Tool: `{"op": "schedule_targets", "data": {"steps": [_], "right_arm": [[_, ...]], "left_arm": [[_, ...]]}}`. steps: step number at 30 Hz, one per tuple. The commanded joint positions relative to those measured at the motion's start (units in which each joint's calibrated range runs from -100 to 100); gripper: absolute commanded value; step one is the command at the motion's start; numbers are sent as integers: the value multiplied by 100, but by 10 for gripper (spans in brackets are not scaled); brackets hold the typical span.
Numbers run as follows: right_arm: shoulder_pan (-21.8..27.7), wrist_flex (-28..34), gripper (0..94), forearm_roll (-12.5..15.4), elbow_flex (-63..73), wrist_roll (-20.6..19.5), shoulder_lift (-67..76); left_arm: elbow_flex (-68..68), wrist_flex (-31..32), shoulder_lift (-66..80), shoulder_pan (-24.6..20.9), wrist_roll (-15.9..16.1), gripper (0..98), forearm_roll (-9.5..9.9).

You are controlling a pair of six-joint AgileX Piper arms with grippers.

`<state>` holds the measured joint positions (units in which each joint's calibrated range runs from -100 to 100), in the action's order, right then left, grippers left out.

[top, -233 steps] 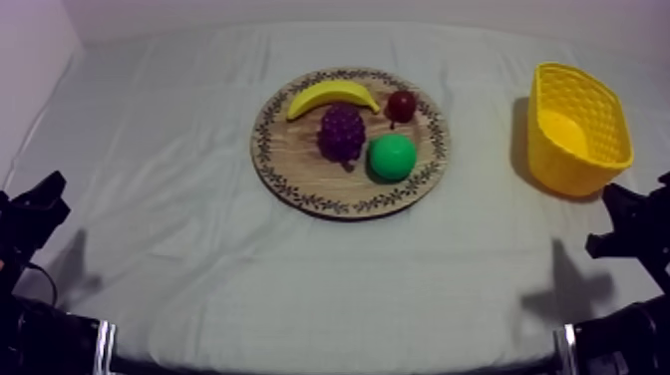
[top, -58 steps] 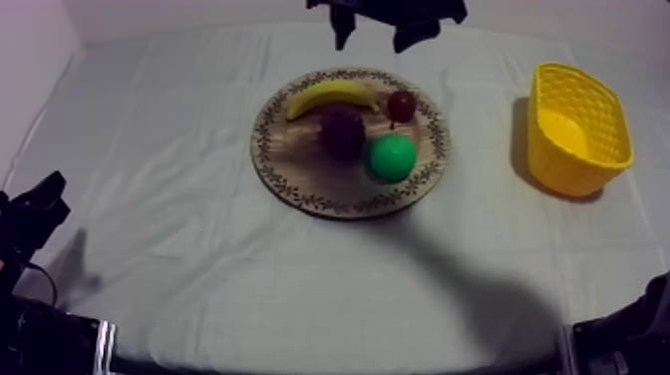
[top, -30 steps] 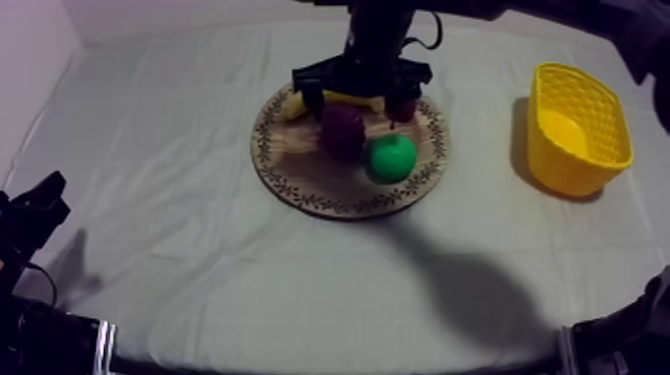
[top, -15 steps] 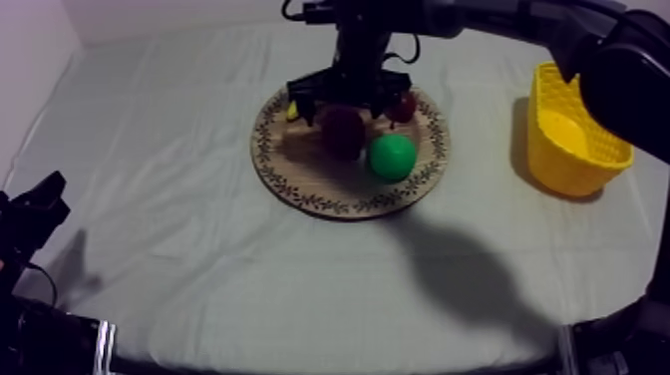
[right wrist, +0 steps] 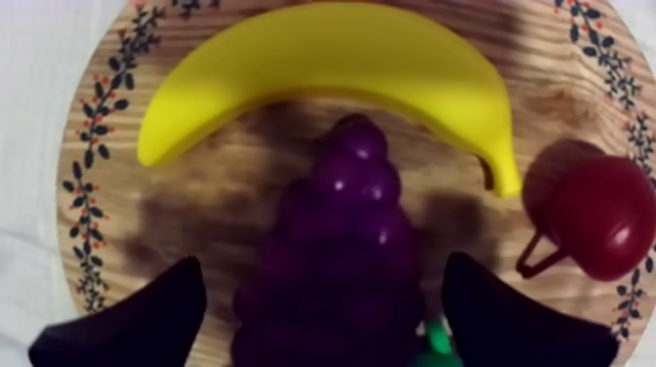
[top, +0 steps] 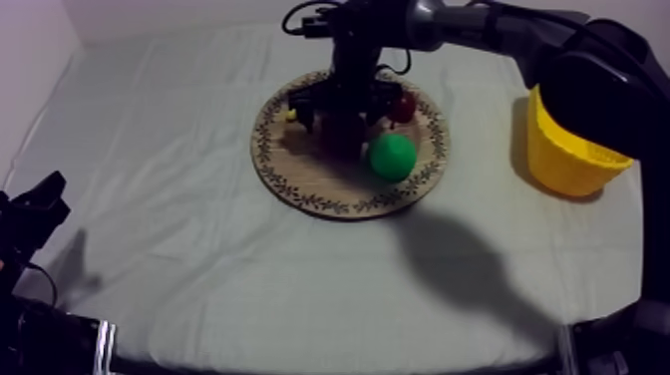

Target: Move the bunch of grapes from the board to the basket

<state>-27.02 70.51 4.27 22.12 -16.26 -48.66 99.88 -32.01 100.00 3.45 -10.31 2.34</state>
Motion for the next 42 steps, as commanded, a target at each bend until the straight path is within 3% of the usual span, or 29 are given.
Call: {"op": "schedule_targets", "data": {"steps": [1, 10, 18, 22, 33, 42], "right_arm": [[21, -28, 741, 20, 16, 13, -34], [-11, -207, 671, -36, -131, 41, -92], [-51, -343, 401, -116, -205, 61, -91], [-54, -387, 316, -124, -223, 83, -87], [-60, -661, 276, -178, -595, 65, 245], [-140, -791, 278, -363, -1449, 107, 1340]], "left_arm": [[0, 0, 0, -1, -2, 1, -2], [0, 0, 0, -1, -2, 1, -2], [0, 0, 0, -1, -2, 1, -2], [0, 0, 0, -1, -2, 1, -2], [0, 0, 0, -1, -2, 1, -2], [0, 0, 0, -1, -2, 1, -2]]}}
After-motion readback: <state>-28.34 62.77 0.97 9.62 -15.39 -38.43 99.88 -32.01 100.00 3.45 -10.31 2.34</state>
